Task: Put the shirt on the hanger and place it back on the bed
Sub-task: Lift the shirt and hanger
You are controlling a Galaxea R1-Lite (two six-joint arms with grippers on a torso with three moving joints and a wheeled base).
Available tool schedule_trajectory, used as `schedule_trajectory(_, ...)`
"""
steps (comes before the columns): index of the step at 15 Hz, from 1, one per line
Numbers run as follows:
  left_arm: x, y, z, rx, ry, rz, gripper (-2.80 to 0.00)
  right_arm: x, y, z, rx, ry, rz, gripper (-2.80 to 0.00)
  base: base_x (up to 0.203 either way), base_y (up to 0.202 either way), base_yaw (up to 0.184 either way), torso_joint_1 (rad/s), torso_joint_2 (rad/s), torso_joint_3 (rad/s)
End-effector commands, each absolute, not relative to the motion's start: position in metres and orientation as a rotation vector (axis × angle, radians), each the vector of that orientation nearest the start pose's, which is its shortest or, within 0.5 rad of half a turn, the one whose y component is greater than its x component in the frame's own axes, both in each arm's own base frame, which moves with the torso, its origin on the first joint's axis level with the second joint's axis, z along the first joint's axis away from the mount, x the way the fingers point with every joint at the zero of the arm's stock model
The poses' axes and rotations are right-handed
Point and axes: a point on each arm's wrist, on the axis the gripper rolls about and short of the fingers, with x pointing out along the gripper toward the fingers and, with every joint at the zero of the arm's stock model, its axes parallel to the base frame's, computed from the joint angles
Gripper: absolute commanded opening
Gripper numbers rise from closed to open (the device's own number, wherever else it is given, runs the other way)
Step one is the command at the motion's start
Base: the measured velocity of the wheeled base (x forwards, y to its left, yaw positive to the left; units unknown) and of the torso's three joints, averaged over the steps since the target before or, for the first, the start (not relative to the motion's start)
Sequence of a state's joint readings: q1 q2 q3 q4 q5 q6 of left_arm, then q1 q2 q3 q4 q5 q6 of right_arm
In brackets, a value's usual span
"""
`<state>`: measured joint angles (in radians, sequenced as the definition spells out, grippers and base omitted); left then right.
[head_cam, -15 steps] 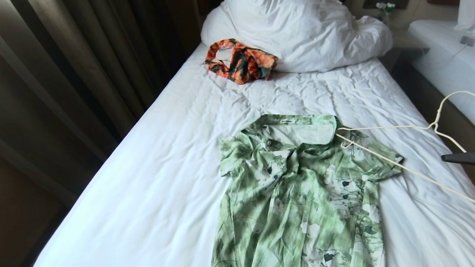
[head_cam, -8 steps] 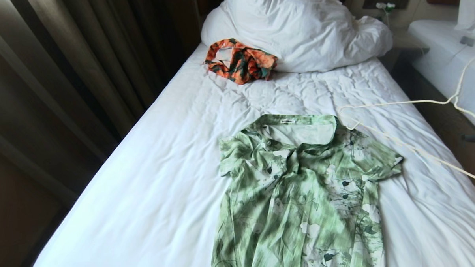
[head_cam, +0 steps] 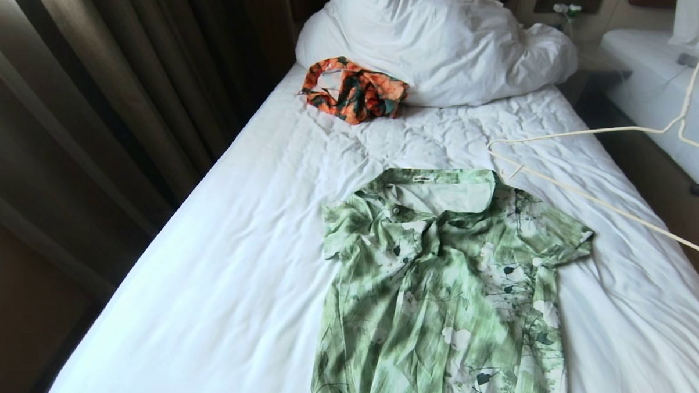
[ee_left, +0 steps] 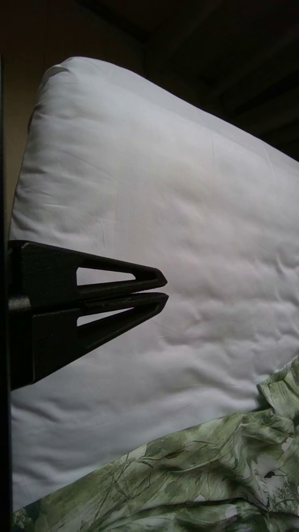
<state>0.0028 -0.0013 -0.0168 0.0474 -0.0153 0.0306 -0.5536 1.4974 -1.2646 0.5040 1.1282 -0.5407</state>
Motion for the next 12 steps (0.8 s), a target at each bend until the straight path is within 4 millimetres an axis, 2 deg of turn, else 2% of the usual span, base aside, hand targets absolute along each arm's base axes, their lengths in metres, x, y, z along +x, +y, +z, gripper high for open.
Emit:
schedule_trajectory(1,-0.024,0.0,0.075,0.03,0.03,-0.013,-2.8,0.204,-0.093,0.276,0.025,0.279,0.744,-2.8,0.0,0.0,0.0,0.0,0.0,0.0)
schedule_trajectory(4,-0.024,0.0,0.075,0.03,0.03,-0.013,-2.8,0.207,-0.077,0.279,0.001,0.253,0.833,-2.8,0.0,0.0,0.0,0.0,0.0,0.0)
schedule_trajectory(7,-0.024,0.0,0.075,0.03,0.03,-0.013,-2.8,0.228,-0.064,0.269,0.01,0.268,0.929,-2.8,0.0,0.0,0.0,0.0,0.0,0.0)
schedule_trajectory(10,-0.024,0.0,0.075,0.03,0.031,-0.012,-2.8,0.253,-0.064,0.258,-0.01,0.21,1.001,-2.8,0.0,0.0,0.0,0.0,0.0,0.0)
schedule_trajectory(12,-0.024,0.0,0.075,0.03,0.03,-0.013,-2.8,0.253,-0.06,0.253,0.039,0.172,1.098,-2.8,0.0,0.0,0.0,0.0,0.0,0.0)
